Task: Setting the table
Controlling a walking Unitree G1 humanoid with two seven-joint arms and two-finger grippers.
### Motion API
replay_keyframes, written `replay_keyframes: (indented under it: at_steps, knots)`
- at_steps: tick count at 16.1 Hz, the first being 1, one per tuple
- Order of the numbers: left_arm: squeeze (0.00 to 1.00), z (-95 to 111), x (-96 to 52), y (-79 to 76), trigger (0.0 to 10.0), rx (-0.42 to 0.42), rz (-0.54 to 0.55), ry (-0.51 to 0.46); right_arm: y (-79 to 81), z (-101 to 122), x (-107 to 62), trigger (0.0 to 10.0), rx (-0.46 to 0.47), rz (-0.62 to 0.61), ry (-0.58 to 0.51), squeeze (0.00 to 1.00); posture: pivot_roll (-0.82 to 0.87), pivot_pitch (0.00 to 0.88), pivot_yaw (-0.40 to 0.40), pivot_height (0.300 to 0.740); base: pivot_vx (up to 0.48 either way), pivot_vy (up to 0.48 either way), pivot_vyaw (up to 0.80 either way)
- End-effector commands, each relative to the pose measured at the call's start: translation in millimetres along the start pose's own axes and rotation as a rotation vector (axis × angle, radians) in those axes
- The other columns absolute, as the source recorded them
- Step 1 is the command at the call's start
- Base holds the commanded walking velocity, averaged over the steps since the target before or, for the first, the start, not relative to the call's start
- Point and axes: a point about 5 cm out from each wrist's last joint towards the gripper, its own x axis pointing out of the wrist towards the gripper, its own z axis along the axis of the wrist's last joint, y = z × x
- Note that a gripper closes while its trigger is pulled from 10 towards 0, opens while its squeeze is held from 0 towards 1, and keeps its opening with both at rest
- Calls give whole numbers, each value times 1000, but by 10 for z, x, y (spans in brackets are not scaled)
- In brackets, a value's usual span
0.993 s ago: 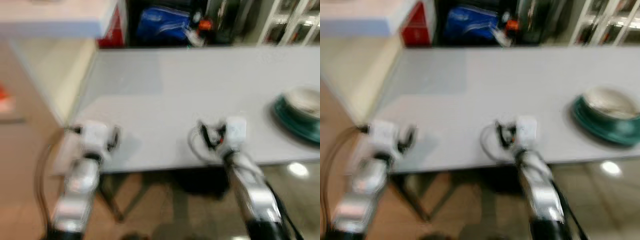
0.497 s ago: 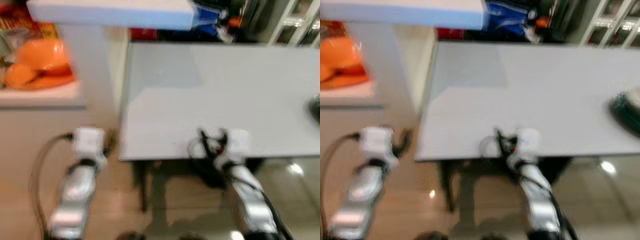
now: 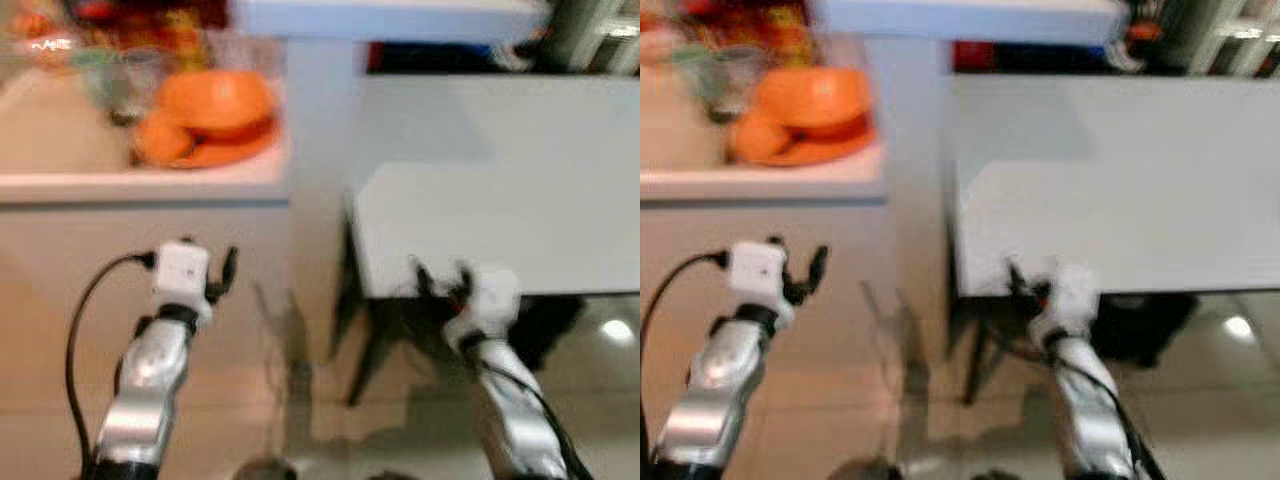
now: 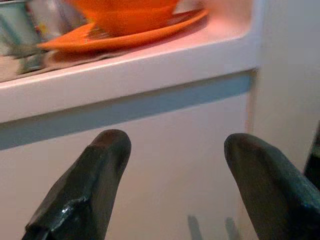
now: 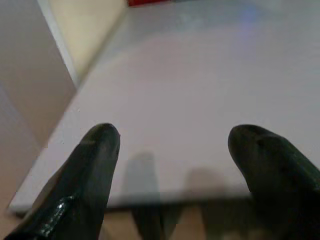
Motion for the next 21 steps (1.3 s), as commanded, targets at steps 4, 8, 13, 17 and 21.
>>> replay_keyframes:
  at_steps: [4, 8, 13, 17, 21]
  knots:
    - [0, 86, -53, 127, 10000, 20, 33, -22, 0, 209, 67, 10000, 8, 26, -64, 0, 126, 69, -44, 740, 0, 480, 0]
    - [0, 332, 2, 107, 10000, 32, 17, -97, 289, 448, 173, 10000, 15, 123, -129, 0, 134, 59, -56, 740, 0, 480, 0]
    - [0, 556, 74, 40, 10000, 41, -10, -140, 399, 800, 232, 10000, -17, 169, -190, 0, 120, 45, -55, 740, 0, 288, 0]
    - [0, 796, 97, -45, 10000, 28, -74, -211, 455, 1003, 286, 10000, 3, 174, -214, 0, 123, 35, -58, 740, 0, 0, 0]
    - [0, 819, 83, -32, 10000, 21, -83, -210, 502, 1090, 289, 10000, 7, 186, -223, 0, 123, 23, -56, 740, 370, 0, 0]
